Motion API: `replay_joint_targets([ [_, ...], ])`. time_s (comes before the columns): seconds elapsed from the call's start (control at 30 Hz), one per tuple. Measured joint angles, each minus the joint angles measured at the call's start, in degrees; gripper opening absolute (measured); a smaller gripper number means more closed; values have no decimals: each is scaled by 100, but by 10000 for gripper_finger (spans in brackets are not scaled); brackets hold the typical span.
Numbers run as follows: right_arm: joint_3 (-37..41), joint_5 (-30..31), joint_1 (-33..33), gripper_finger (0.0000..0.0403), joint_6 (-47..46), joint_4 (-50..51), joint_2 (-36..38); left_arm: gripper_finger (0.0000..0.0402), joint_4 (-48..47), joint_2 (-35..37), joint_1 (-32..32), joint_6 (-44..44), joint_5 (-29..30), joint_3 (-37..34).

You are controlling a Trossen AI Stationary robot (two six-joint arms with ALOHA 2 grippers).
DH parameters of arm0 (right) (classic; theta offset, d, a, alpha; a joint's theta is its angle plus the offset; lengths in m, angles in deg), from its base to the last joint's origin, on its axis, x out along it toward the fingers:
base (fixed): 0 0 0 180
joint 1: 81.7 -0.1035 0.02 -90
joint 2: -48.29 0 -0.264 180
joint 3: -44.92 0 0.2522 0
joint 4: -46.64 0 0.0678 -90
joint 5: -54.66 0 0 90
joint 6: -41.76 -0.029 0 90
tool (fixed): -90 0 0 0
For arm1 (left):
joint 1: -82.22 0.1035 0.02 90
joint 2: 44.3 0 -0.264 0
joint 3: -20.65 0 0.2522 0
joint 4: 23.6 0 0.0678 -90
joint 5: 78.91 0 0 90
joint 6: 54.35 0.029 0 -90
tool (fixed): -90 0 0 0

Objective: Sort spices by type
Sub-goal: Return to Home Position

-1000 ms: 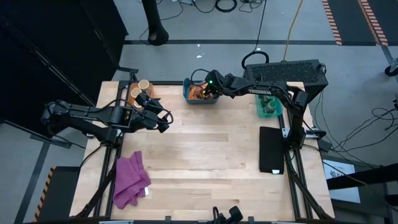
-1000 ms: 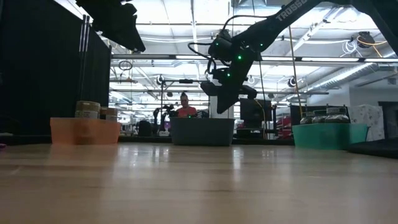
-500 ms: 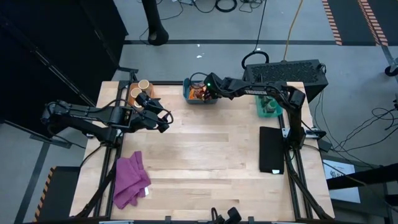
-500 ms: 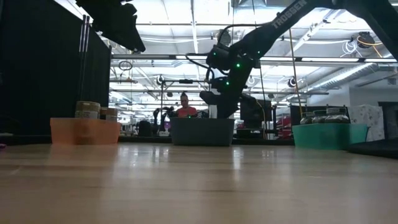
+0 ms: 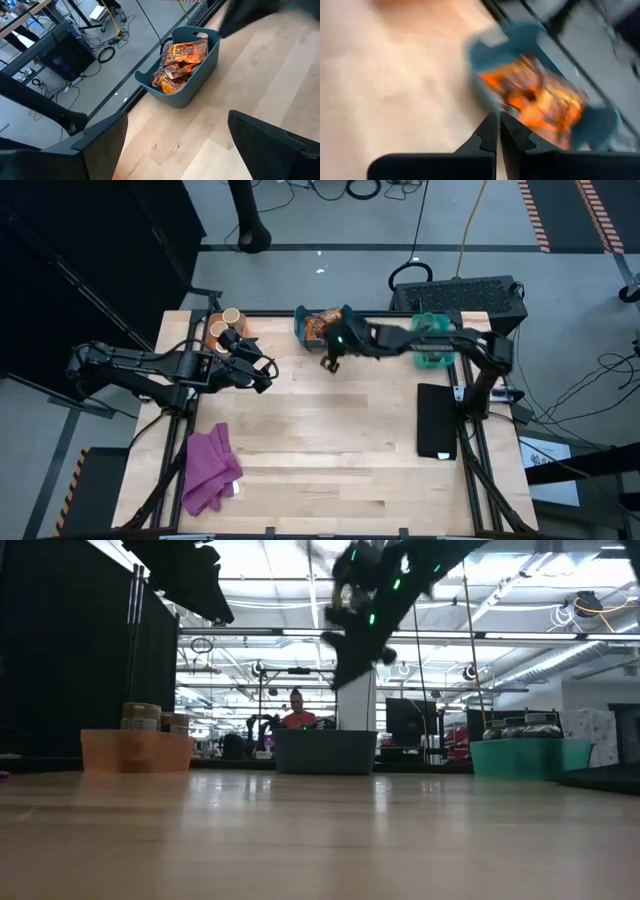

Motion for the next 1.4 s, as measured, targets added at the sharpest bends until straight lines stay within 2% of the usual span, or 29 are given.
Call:
replay_joint_targets([
  [0.27, 1629, -31, -1234, 0, 673, -1787, 1470, 349, 4, 0, -3, -564, -135, 0],
  [0.47, 3160, -35, -2053, 0, 1123, -3430, 2572, 349, 137, 0, -28, -886, -894, -36],
  [0.53, 3611, -44, -2237, 0, 1268, -3993, 2931, 349, 795, 0, -128, -639, -913, -216],
  [0.6, 4015, -231, -2359, 0, 1457, -4474, 3286, 349, 2032, 0, -258, 16, -979, -569],
  [0.73, 4681, -481, -2406, 0, 1743, -5131, 4009, 349, 4598, 159, -440, 1338, -2283, -1272],
  [0.8, 4941, -485, -2405, 0, 1869, -5197, 4401, 349, 5108, 414, -437, 1634, -2701, -1527],
  [1.1, 5816, -588, -2403, 0, 2208, -5203, 6221, 349, 4821, 2324, -229, 1714, -2948, -2166],
  [1.4, 5903, -645, -2405, 0, 2270, -4117, 7766, 349, 3657, 4242, -225, 1709, -3077, -2164],
])
